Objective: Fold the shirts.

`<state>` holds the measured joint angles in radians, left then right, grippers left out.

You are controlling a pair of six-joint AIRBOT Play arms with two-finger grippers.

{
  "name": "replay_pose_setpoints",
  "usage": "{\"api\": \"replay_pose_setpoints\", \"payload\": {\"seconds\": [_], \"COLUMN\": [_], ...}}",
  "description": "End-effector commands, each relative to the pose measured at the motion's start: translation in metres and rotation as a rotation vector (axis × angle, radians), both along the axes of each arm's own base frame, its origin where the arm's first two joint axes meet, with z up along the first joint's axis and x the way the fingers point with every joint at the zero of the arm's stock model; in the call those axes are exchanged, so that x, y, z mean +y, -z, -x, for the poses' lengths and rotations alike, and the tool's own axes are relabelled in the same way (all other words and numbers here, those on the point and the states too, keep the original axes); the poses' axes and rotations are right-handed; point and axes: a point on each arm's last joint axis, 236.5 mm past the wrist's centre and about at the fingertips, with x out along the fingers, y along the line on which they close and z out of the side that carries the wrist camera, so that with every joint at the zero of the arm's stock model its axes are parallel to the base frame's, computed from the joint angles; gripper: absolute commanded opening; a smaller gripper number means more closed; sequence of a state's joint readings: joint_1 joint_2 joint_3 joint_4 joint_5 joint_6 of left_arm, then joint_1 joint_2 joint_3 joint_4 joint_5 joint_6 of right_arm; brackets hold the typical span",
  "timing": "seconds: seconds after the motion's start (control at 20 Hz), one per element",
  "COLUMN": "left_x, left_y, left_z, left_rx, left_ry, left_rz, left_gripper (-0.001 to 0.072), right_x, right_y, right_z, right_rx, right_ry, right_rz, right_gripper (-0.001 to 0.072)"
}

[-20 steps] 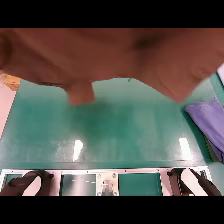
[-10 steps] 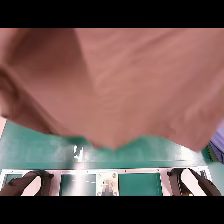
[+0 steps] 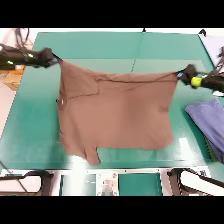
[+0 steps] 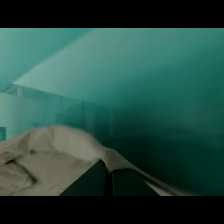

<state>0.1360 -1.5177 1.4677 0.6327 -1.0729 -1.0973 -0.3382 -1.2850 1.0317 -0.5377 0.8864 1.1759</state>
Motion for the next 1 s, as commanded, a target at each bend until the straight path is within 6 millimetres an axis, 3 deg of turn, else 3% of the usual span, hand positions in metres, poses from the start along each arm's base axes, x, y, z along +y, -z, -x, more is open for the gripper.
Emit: {"api": "replay_pose_setpoints", "payload": {"seconds": [0.0, 0.05, 0.1, 0.15, 0.25, 0.4, 0.45, 0.5, 0.65, 0.7, 0.75, 0.95], "left_x": [-0.003, 0.004, 0.011, 0.020, 0.055, 0.116, 0.126, 0.131, 0.122, 0.121, 0.088, 0.074], "left_y": [0.044, 0.038, 0.024, 0.010, -0.004, 0.025, 0.035, 0.047, 0.097, 0.102, 0.159, 0.186], "left_z": [-0.028, -0.032, -0.032, -0.027, -0.005, 0.060, 0.079, 0.098, 0.179, 0.186, 0.258, 0.299], "left_rx": [0.017, -0.004, -0.020, -0.020, 0.076, 0.359, 0.435, 0.483, 0.651, 0.667, 0.721, 0.847], "left_ry": [-0.014, -0.029, -0.013, 0.011, 0.030, 0.021, -0.001, -0.027, -0.028, -0.026, -0.086, -0.082], "left_rz": [0.084, 0.074, 0.078, 0.084, 0.061, -0.032, -0.009, 0.020, 0.039, 0.032, 0.007, 0.021], "left_gripper": [0.0269, 0.0588, 0.0642, 0.0642, 0.0641, 0.0640, 0.0606, 0.0494, 0.0488, 0.0488, 0.0489, 0.0488], "right_x": [0.002, -0.003, -0.007, -0.011, -0.018, -0.021, -0.022, -0.021, -0.018, 0.005, -0.024, -0.021], "right_y": [0.074, 0.071, 0.061, 0.047, 0.024, 0.011, 0.014, 0.019, 0.042, 0.077, 0.077, 0.084], "right_z": [-0.020, -0.027, -0.032, -0.034, -0.021, 0.021, 0.038, 0.057, 0.117, 0.197, 0.191, 0.209], "right_rx": [0.131, 0.122, 0.104, 0.086, 0.088, 0.147, 0.175, 0.204, 0.307, 0.391, 0.396, 0.382], "right_ry": [0.009, 0.010, 0.008, -0.013, -0.099, -0.190, -0.192, -0.184, -0.130, -0.135, 0.095, 0.128], "right_rz": [-0.037, -0.037, -0.036, -0.037, -0.034, -0.069, -0.062, -0.050, -0.017, 0.069, 0.025, 0.056], "right_gripper": [0.0040, 0.0130, 0.0237, 0.0302, 0.0287, 0.0287, 0.0286, 0.0279, 0.0280, 0.0280, 0.0293, 0.0338]}}
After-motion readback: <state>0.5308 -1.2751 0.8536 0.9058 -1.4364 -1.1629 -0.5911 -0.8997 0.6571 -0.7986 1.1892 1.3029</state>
